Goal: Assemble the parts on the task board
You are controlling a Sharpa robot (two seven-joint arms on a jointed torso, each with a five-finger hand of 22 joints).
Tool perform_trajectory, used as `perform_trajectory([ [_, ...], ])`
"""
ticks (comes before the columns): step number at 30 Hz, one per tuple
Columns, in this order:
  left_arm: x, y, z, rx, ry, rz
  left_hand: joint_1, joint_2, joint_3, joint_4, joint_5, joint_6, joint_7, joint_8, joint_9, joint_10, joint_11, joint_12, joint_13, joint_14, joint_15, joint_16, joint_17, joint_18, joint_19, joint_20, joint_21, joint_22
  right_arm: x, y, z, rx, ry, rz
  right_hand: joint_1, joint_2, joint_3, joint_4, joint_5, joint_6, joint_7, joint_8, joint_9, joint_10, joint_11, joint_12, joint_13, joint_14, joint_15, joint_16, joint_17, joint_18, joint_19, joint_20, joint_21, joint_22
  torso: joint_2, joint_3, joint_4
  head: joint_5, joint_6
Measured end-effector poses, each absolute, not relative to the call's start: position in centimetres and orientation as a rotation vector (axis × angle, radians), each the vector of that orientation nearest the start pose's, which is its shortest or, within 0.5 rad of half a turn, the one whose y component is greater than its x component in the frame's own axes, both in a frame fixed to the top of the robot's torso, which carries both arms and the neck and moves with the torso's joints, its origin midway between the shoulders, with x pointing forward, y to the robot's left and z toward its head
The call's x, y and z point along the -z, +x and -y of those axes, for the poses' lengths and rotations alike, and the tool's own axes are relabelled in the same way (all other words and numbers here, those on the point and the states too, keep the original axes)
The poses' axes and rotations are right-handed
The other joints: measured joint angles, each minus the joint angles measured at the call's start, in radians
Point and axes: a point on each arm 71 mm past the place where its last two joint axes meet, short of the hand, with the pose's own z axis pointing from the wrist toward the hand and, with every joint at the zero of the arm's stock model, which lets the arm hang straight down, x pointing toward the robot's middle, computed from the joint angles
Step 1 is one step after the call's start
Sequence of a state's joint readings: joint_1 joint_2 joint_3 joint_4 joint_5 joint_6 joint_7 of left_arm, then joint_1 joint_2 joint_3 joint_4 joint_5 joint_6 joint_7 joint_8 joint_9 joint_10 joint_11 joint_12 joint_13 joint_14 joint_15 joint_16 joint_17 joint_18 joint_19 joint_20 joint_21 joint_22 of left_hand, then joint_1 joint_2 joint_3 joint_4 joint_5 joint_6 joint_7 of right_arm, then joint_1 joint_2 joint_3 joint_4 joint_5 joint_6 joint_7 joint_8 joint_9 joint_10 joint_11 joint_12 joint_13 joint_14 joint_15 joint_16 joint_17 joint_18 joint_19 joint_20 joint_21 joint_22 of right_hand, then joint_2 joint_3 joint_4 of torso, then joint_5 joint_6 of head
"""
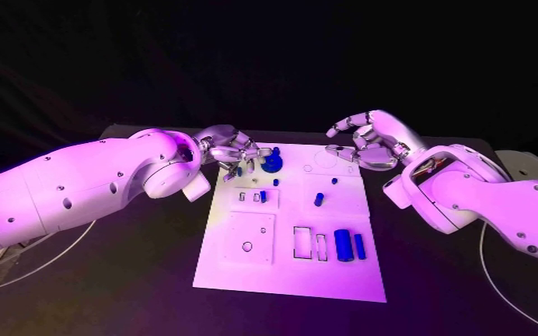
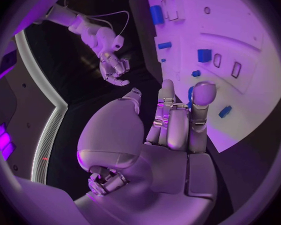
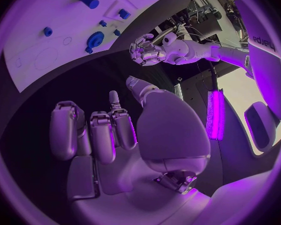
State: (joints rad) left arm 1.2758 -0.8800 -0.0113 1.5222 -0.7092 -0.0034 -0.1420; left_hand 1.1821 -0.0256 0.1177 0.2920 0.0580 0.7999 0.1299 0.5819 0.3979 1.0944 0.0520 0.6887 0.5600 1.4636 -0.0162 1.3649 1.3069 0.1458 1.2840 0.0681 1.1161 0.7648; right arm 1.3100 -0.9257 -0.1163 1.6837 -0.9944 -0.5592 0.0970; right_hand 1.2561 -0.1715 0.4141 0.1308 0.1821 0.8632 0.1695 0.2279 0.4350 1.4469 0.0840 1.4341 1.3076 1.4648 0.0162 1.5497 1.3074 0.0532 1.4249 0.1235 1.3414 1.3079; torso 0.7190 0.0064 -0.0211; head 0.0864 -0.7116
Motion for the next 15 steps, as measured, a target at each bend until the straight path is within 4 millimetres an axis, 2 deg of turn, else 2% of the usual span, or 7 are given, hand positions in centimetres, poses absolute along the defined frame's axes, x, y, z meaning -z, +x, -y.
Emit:
perform_trajectory([
  [3,16.3,49.6,-21.1,0.923,-0.366,-2.108,-0.004,0.012,-0.011,0.002,0.000,-0.007,-0.004,0.022,0.013,-0.008,-0.002,0.028,0.019,0.002,-0.002,0.015,0.001,-0.001,0.032,-0.003,0.028,0.040,13.5,46.5,20.9,-0.991,0.205,-1.463,0.000,0.000,0.000,0.000,0.003,0.000,0.000,0.001,0.000,0.000,0.000,0.000,0.000,0.000,0.000,0.000,0.000,0.000,0.000,0.000,0.000,0.000,-0.005,0.0018,0.0019,0.003,-0.005],
  [4,16.4,49.7,-20.9,0.878,-0.336,-2.131,0.002,0.017,-0.014,0.002,0.000,-0.008,-0.005,0.032,0.017,-0.008,-0.002,0.042,0.026,0.002,-0.002,0.045,0.001,-0.016,0.056,-0.005,0.064,0.096,13.5,46.6,21.3,-0.986,0.215,-1.463,0.000,0.000,0.000,0.000,0.004,0.000,0.000,0.004,0.000,0.000,0.000,0.000,0.000,0.000,0.000,0.000,0.000,0.000,0.000,0.000,0.000,0.000,-0.006,0.0021,0.0021,0.004,-0.006],
  [6,16.6,49.8,-20.7,0.816,-0.295,-2.161,0.006,0.022,-0.020,0.003,0.000,-0.008,-0.005,0.050,0.026,-0.008,-0.002,0.070,0.044,0.002,-0.009,0.089,0.001,-0.030,0.084,-0.009,0.121,0.185,13.5,46.6,21.7,-0.981,0.227,-1.464,0.000,0.000,0.000,0.000,0.004,0.000,0.000,0.004,0.000,0.000,0.000,0.000,0.000,0.000,0.000,0.000,0.000,0.000,0.000,0.000,0.000,0.000,-0.009,0.0032,0.0029,0.005,-0.009],
  [8,16.8,49.9,-20.5,0.751,-0.256,-2.190,0.006,0.022,-0.033,0.002,0.000,-0.002,-0.011,0.071,0.036,0.000,-0.010,0.108,0.067,0.002,-0.009,0.125,0.001,-0.031,0.104,-0.011,0.166,0.254,13.5,46.7,22.0,-0.976,0.239,-1.465,0.000,0.000,0.000,0.000,0.004,0.000,0.000,0.004,0.001,0.000,0.000,0.000,0.000,0.000,0.000,0.000,0.000,0.000,0.000,0.000,0.000,0.000,-0.010,0.0042,0.0032,0.006,-0.010],
  [9,16.9,50.0,-20.3,0.726,-0.241,-2.201,0.002,0.026,-0.044,0.002,0.000,0.003,-0.019,0.090,0.048,0.013,-0.022,0.164,0.116,0.003,-0.018,0.148,0.001,-0.047,0.110,-0.015,0.190,0.290,13.5,46.8,22.1,-0.975,0.243,-1.466,0.000,0.000,0.000,0.000,0.008,0.000,0.000,0.004,0.001,0.000,0.000,0.000,0.000,0.000,0.000,0.000,0.000,0.000,0.000,0.000,0.000,0.000,-0.010,0.0045,0.0032,0.007,-0.011],
  [12,17.1,50.3,-19.8,0.652,-0.197,-2.227,-0.013,0.042,-0.068,0.002,0.000,0.008,-0.029,0.127,0.072,0.065,-0.030,0.292,0.245,0.001,-0.019,0.176,0.001,-0.046,0.118,-0.022,0.227,0.347,13.6,46.9,22.4,-0.970,0.253,-1.468,0.000,0.000,0.000,0.000,0.018,0.000,0.000,0.004,0.001,0.000,0.000,0.000,0.000,0.000,0.000,0.000,0.000,0.000,0.000,0.000,0.000,0.000,-0.011,0.0055,0.0035,0.007,-0.014],
  [15,17.2,50.6,-19.4,0.587,-0.157,-2.247,-0.037,0.053,-0.100,0.003,0.000,0.003,-0.034,0.149,0.090,0.073,-0.032,0.346,0.301,0.005,-0.023,0.181,0.001,-0.047,0.119,-0.023,0.241,0.368,13.6,47.0,22.6,-0.965,0.260,-1.471,0.000,0.000,0.000,0.000,0.019,0.000,0.000,0.008,0.001,0.000,0.000,-0.004,0.000,0.000,0.000,0.000,0.000,0.000,0.000,0.000,-0.001,0.000,-0.011,0.0058,0.0041,0.009,-0.017],
])
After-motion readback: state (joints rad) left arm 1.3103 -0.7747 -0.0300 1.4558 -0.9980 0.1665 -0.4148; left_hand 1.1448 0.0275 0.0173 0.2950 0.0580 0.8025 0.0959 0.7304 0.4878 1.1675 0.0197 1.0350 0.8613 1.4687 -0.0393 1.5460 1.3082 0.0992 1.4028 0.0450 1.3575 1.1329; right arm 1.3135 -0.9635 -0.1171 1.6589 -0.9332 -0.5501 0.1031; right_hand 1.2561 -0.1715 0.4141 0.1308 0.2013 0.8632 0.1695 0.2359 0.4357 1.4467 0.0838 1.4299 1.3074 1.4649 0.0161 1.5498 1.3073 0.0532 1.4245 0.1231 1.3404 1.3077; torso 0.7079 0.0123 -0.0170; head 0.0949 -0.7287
